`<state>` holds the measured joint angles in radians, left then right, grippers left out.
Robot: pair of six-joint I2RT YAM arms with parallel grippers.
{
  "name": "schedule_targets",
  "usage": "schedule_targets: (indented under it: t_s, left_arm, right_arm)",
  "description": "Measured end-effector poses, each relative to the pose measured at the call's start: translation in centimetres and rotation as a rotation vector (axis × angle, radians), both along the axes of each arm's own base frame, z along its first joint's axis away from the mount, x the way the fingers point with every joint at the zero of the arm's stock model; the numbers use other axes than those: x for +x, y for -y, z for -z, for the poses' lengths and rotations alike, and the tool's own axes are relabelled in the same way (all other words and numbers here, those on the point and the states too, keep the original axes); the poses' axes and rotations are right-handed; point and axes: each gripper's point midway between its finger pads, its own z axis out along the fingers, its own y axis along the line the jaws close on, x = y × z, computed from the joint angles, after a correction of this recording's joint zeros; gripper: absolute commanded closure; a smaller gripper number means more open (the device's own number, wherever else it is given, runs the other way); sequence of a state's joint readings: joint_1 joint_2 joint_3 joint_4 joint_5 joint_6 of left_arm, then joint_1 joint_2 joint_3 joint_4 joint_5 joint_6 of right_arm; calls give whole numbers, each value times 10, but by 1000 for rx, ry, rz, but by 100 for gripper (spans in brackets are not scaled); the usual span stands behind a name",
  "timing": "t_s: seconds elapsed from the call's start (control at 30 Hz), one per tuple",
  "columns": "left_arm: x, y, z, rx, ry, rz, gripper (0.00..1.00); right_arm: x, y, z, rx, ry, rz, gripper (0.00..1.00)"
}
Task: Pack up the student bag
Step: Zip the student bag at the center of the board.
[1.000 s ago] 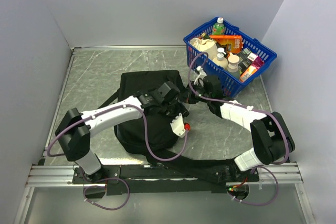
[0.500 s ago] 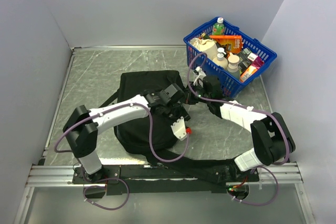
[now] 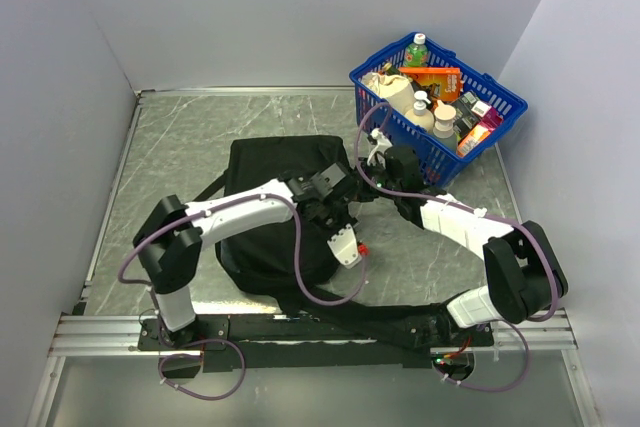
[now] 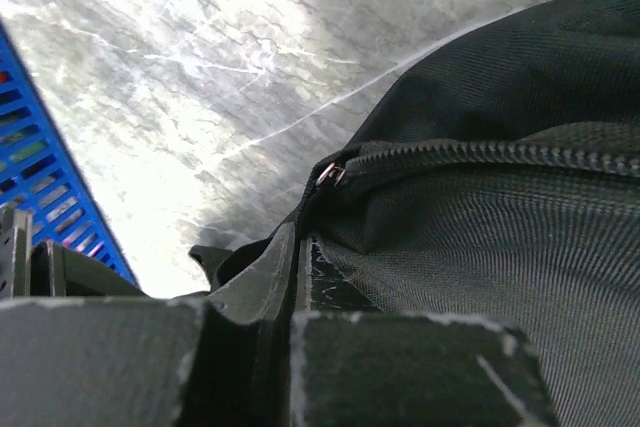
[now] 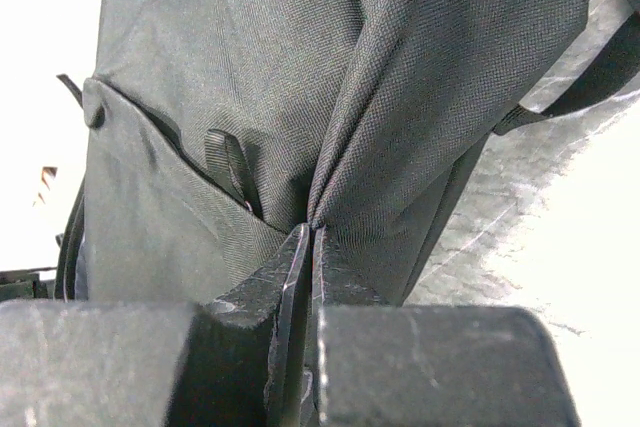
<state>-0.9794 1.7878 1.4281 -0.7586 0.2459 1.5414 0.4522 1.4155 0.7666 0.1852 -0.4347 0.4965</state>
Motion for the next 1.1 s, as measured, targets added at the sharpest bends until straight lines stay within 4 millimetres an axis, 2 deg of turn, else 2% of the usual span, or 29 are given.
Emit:
schedule_targets:
  t_s: [0.33, 0.6, 0.93, 1.1]
  left_arm:
    - [-9, -16, -16, -139, 108, -1, 99]
    - [-19, -20, -32, -216, 219, -26, 99]
    - [-30, -23, -58, -325, 185, -111, 99]
    - [-43, -27, -67, -372, 116, -133, 99]
  right_arm:
    - [-7, -6, -2, 9, -4, -34, 100]
    - [-6, -6, -3, 0, 6, -37, 100]
    - [-3, -5, -6, -8, 18, -30, 100]
    - [-1, -5, -10, -12, 21, -28, 100]
